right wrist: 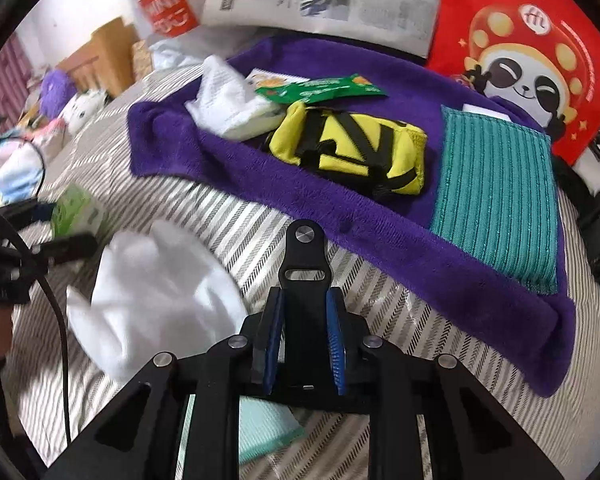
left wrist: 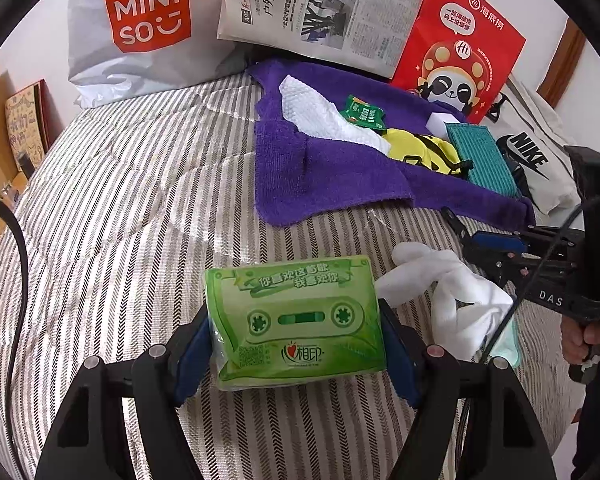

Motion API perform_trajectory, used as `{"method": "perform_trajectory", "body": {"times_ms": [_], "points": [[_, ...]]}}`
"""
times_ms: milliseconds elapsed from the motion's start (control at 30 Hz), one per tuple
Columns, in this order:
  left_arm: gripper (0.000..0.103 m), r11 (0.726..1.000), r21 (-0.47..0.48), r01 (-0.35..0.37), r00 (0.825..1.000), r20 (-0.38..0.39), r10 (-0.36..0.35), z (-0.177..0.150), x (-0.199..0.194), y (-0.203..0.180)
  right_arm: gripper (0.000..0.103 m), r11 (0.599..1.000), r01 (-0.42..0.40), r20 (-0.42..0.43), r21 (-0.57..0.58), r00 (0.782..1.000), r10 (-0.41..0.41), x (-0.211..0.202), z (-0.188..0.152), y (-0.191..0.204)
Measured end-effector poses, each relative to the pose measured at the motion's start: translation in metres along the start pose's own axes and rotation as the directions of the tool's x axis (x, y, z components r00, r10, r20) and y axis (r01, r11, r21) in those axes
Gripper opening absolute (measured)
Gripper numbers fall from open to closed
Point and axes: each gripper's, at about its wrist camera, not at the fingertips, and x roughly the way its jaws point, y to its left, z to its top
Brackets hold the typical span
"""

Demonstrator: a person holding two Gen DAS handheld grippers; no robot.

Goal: Organize soft objects
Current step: 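Lift the black strap toward the towel with the right tool while the left tool holds the tissue pack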

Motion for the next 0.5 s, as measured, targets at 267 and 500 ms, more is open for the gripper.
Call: {"method": "perform_trajectory", "body": {"times_ms": [267, 500], "points": [[0.072, 1.0, 0.006, -0.001, 1.0, 0.022, 0.001, 0.005, -0.023, 0.0, 0.021, 0.999, -0.032, -0.001, 0.042, 0.999, 0.032, -0.02, -0.003, -0.008], [0.072, 1.0, 0.019, -0.008, 0.999, 0.036, 0.008, 0.013, -0.037, -0.004, 0.021, 0.997, -0.05, 0.025, 0.06, 0.999, 0.048, -0.039, -0.009, -0.008]]}}
